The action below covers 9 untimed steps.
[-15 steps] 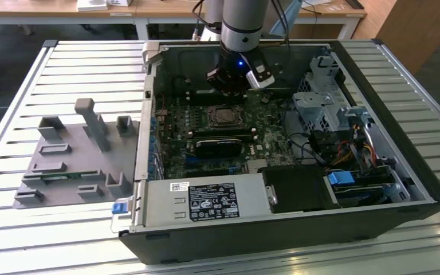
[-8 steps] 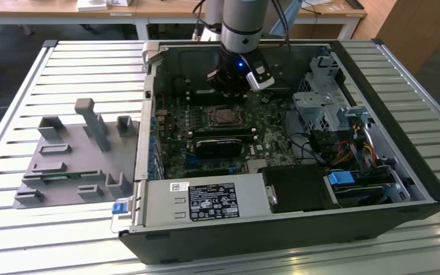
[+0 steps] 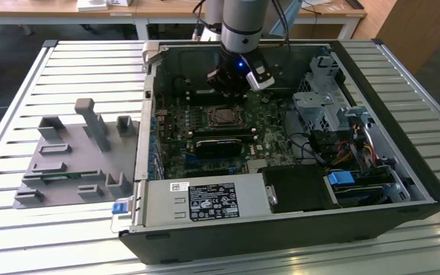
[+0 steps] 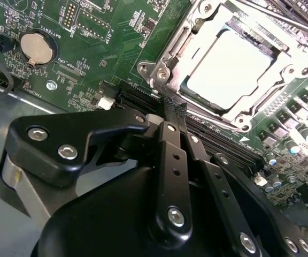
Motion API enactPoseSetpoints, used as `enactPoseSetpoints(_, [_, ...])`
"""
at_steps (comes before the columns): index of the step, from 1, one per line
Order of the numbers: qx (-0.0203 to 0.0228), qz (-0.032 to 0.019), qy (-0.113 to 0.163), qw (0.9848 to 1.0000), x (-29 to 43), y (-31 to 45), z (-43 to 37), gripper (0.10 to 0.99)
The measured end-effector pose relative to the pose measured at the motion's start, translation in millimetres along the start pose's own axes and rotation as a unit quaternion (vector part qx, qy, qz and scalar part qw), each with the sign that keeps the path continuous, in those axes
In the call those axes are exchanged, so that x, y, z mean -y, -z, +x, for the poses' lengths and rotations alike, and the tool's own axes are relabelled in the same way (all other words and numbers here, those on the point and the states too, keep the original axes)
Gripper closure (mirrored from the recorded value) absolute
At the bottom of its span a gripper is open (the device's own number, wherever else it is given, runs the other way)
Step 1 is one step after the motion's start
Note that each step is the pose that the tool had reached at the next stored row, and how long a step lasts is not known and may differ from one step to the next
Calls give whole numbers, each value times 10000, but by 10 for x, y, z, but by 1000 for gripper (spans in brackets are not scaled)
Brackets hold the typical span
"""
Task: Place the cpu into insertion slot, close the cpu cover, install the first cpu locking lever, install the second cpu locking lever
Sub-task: 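Install the first cpu locking lever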
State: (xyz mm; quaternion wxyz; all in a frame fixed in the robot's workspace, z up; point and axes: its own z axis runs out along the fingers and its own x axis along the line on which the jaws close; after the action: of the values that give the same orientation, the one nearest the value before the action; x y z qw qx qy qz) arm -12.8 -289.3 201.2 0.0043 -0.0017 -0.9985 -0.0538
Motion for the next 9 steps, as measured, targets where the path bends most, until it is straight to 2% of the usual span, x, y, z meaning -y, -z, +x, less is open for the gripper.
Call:
enactPoseSetpoints(4, [1,5,1,10000,-1,6,-1,980])
enactPoseSetpoints(9, [-3,61,-1,10000,5,-29,1,980])
